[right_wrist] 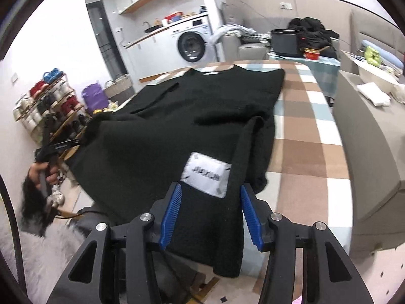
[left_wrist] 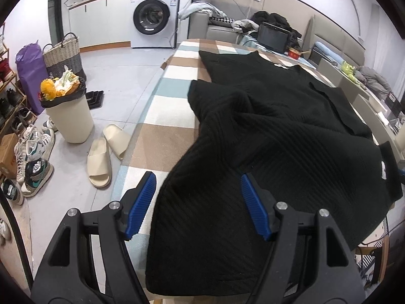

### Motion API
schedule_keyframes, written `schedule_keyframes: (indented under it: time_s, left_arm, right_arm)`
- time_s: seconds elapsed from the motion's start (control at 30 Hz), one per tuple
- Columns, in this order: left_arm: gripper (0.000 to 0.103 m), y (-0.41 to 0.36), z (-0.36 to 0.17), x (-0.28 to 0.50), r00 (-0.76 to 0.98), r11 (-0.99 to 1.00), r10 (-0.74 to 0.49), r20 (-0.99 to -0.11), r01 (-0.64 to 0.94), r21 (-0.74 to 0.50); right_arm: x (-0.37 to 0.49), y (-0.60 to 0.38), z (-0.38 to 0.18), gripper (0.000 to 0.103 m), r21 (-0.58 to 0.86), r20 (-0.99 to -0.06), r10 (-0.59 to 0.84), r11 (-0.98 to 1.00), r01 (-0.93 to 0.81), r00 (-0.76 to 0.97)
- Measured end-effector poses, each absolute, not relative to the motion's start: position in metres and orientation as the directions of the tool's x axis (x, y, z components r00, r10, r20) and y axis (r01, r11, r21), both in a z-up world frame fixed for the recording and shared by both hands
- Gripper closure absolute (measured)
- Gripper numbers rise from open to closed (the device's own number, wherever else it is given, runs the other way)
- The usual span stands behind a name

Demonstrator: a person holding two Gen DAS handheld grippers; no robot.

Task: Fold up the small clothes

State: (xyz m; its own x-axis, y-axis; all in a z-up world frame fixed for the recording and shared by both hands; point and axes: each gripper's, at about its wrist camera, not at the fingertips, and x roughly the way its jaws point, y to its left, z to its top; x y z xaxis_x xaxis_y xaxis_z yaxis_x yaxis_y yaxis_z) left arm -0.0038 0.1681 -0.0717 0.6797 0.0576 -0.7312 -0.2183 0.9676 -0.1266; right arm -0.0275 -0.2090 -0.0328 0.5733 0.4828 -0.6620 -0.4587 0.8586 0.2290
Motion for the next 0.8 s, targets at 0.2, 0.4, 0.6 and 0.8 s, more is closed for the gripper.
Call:
schedule_keyframes:
  time_s: [0.2, 0.4, 0.6, 0.8]
  left_arm:
    - [0.043, 0.164, -0.074, 0.004, 0.689, 0.971, 0.034, -0.724, -0.194, -0.139]
    - [0.043, 0.166, -0.081, 0.021, 0.667, 0.969, 0.072, -0.741, -0.223, -0.106]
    - [0.046, 0.161, -0.087, 0.035, 0.653, 0.972, 0.097, -0.751, -0.225, -0.069]
    - [0.098, 0.167, -0.082, 0.032, 0.677, 0.963, 0.068, -0.733, -0.235, -0.129]
  right_arm:
    - [-0.021, -0.206, -0.044, 0.053, 0.241, -0.668, 0.482, 0.861, -0.448, 0.566]
    - [-0.014, -0.203, -0.05, 0.057, 0.235, -0.681, 0.471, 0.866, -0.442, 0.561]
    - [0.006, -0.202, -0.059, 0.073, 0.247, -0.698, 0.437, 0.891, -0.381, 0.568]
    - [0.008, -0.21, -0.054, 0.094, 0.245, -0.676, 0.408, 0.91, -0.335, 0.613]
